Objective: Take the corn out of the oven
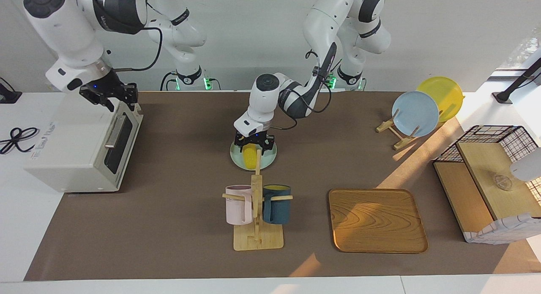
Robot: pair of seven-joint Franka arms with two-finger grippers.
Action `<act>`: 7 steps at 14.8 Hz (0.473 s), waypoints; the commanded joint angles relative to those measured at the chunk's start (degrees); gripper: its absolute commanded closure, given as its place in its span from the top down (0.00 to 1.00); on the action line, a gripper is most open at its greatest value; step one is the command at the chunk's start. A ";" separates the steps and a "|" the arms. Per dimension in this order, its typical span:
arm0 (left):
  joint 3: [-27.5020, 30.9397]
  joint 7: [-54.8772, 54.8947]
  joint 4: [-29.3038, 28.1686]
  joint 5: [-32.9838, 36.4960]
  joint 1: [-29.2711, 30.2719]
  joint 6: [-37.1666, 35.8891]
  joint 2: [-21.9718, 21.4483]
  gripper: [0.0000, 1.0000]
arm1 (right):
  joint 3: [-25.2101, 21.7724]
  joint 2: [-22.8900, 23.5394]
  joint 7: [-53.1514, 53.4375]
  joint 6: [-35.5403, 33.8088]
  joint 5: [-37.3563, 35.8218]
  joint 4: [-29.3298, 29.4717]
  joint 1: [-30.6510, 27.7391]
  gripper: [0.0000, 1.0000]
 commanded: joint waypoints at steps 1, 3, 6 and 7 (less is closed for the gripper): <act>1.00 -2.20 -0.14 -0.24 -0.92 0.57 -0.15 0.00 | 1.76 1.38 -0.15 -0.72 -0.10 2.29 -0.25 1.00; 1.00 -2.30 0.73 -0.24 -0.49 -0.56 -0.15 0.00 | 1.94 2.16 0.20 -1.94 -0.81 3.52 0.10 1.00; 1.70 -1.69 1.87 -0.06 1.96 -5.90 -2.68 0.00 | 1.94 3.40 2.39 -3.61 0.50 5.20 2.48 1.00; 1.70 -0.99 1.97 -0.06 4.24 -9.15 -4.88 0.00 | 1.94 3.23 2.57 -3.62 0.94 5.03 2.65 1.00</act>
